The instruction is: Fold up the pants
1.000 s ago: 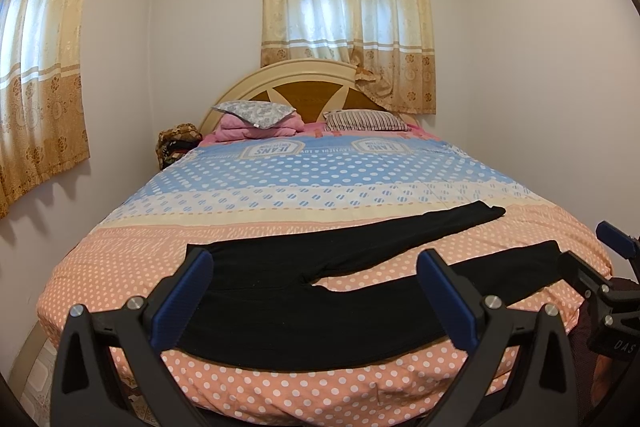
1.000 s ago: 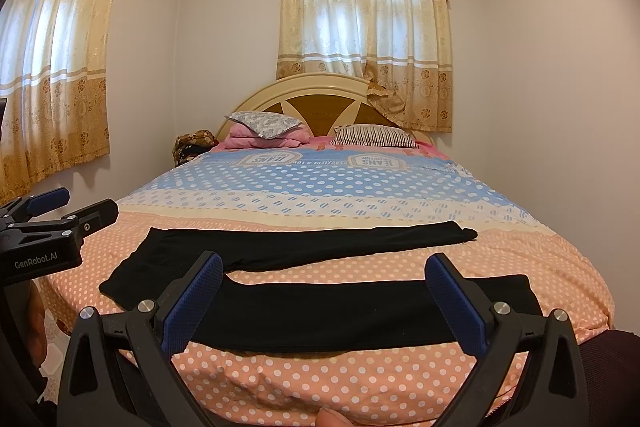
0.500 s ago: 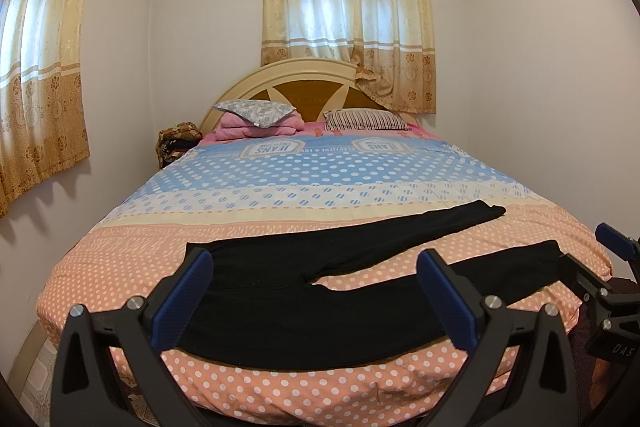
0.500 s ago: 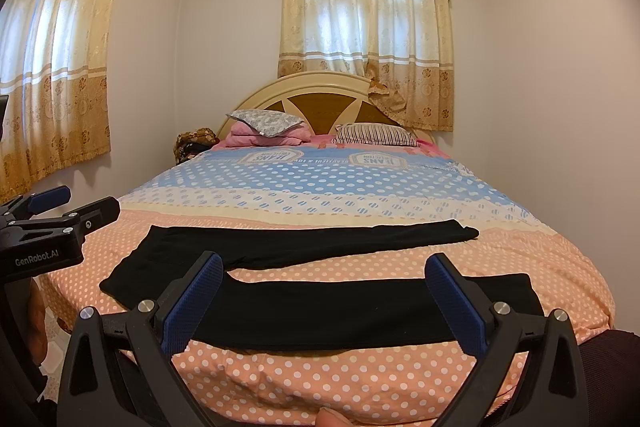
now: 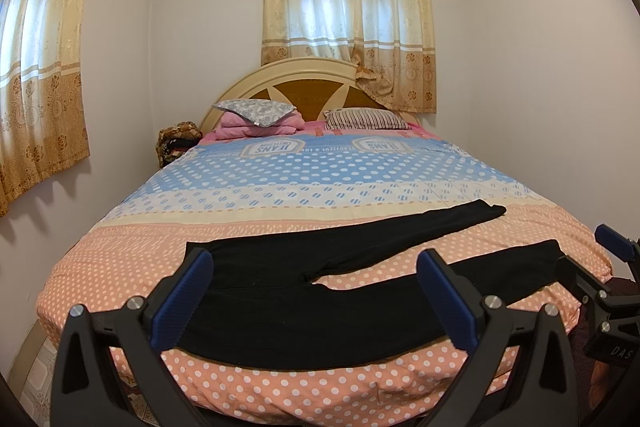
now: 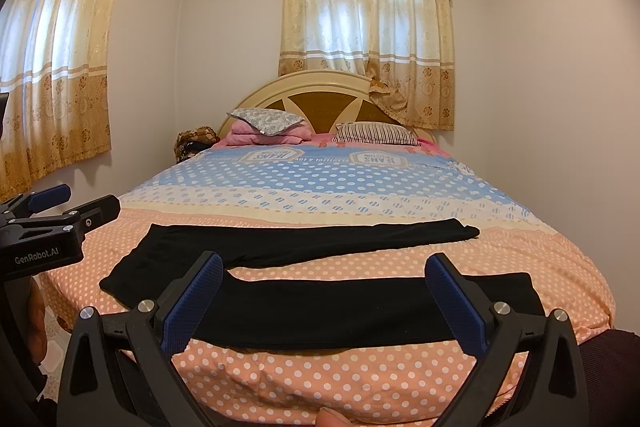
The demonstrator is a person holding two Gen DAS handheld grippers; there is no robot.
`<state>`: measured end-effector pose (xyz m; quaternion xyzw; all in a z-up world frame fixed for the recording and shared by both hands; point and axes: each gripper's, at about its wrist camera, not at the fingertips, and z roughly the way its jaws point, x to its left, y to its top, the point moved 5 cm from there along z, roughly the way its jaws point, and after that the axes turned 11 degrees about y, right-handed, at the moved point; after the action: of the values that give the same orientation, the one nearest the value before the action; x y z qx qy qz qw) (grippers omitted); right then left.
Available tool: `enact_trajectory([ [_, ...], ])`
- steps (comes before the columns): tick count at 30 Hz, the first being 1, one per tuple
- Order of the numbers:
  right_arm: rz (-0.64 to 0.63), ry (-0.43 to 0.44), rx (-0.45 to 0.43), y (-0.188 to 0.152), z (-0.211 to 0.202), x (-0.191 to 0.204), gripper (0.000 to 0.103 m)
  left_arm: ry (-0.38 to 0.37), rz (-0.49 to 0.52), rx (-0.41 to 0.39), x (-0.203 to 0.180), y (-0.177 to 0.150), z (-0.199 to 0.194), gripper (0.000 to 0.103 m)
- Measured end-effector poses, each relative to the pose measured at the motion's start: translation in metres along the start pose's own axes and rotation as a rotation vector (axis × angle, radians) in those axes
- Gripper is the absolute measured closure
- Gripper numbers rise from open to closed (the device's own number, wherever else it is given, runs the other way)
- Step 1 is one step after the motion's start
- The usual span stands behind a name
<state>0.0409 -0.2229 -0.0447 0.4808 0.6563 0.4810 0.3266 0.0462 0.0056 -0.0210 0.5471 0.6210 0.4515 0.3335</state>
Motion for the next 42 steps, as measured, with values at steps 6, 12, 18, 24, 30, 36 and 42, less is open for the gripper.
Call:
enact_trajectory([
  [6, 0.001, 0.002, 0.004, -0.001, 0.002, 0.0, 0.001, 0.001, -0.002, 0.004, 0.001, -0.002, 0.002, 0.0],
  [12, 0.006, -0.002, 0.01, -0.002, 0.004, -0.005, 0.001, 0.002, -0.002, 0.012, 0.0, -0.004, 0.005, 0.0],
  [18, 0.008, -0.003, 0.017, -0.004, 0.006, -0.008, 0.001, 0.003, -0.001, 0.017, -0.003, -0.005, 0.007, 0.0],
  [24, 0.009, -0.015, 0.037, -0.01, 0.014, -0.013, 0.001, 0.009, 0.014, 0.034, -0.005, -0.012, 0.017, 0.0],
  [30, 0.03, -0.052, 0.092, -0.028, 0.041, -0.033, 0.001, 0.056, 0.073, 0.073, 0.007, -0.026, 0.069, 0.0],
  [36, 0.07, -0.069, 0.188, -0.06, 0.089, -0.061, 0.001, 0.136, 0.088, 0.225, 0.079, -0.036, 0.188, 0.0],
  [42, 0.045, -0.042, 0.284, -0.073, 0.143, -0.083, 0.001, 0.186, 0.106, 0.376, 0.153, -0.039, 0.324, 0.021],
])
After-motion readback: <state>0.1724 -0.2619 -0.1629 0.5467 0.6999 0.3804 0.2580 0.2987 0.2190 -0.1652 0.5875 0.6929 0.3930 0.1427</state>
